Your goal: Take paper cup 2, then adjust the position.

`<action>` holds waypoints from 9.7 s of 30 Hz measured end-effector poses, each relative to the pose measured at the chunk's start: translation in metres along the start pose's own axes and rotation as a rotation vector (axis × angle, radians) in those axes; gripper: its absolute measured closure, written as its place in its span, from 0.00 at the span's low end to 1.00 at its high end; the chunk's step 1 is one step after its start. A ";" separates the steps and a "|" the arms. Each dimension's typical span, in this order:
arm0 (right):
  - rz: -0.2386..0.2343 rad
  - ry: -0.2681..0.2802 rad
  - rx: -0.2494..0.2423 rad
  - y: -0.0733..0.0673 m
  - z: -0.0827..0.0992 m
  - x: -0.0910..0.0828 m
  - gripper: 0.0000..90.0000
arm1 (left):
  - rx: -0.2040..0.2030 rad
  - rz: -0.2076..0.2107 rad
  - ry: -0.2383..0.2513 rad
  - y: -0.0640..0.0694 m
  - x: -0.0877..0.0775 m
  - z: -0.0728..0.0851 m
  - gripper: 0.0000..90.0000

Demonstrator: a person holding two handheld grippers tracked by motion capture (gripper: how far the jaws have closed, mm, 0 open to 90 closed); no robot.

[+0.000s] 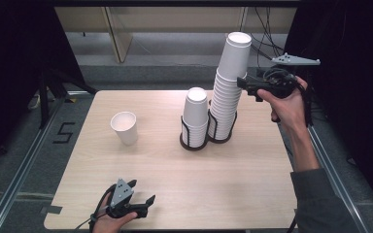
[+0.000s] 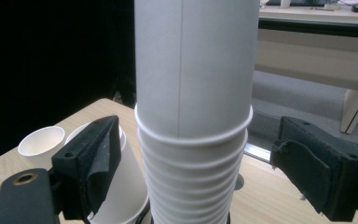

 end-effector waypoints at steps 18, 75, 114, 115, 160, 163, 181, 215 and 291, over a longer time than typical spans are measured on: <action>-0.009 0.024 -0.018 0.002 -0.033 0.039 0.17 | 0.001 0.012 -0.001 -0.001 0.000 0.000 0.16; 0.046 0.189 0.007 0.027 -0.099 -0.033 0.18 | 0.015 0.033 0.000 0.003 0.000 -0.003 0.16; -0.192 0.072 -0.043 -0.105 0.097 -0.033 0.18 | 0.007 0.043 0.064 0.001 0.005 -0.011 0.16; -0.199 0.057 -0.037 -0.110 0.102 -0.029 0.18 | 0.006 0.044 0.067 0.001 0.005 -0.011 0.16; -0.500 -0.028 -0.086 -0.233 0.179 0.047 0.18 | 0.066 0.222 0.275 0.043 0.003 -0.042 0.16; -0.523 -0.025 -0.092 -0.240 0.181 0.049 0.18 | 0.064 0.223 0.278 0.043 0.003 -0.043 0.16; -0.532 -0.056 -0.105 -0.257 0.188 0.055 0.18 | 0.062 0.221 0.273 0.044 0.006 -0.043 0.16; -0.573 -0.014 -0.135 -0.282 0.184 0.052 0.18 | 0.049 0.221 0.286 0.048 0.013 -0.046 0.02; -0.679 -0.091 0.133 -0.252 0.153 0.030 0.26 | 0.188 0.204 0.300 0.044 0.011 -0.051 0.10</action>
Point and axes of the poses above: each handheld gripper's, and its own axes: x roughly forward along the jaws, z roughly out of its underside, y roughly to its right, the point moved 9 cm from there along x, roughly forward along the jaws, and after that the axes turned 5 degrees about -x, right-handed, at the moved point
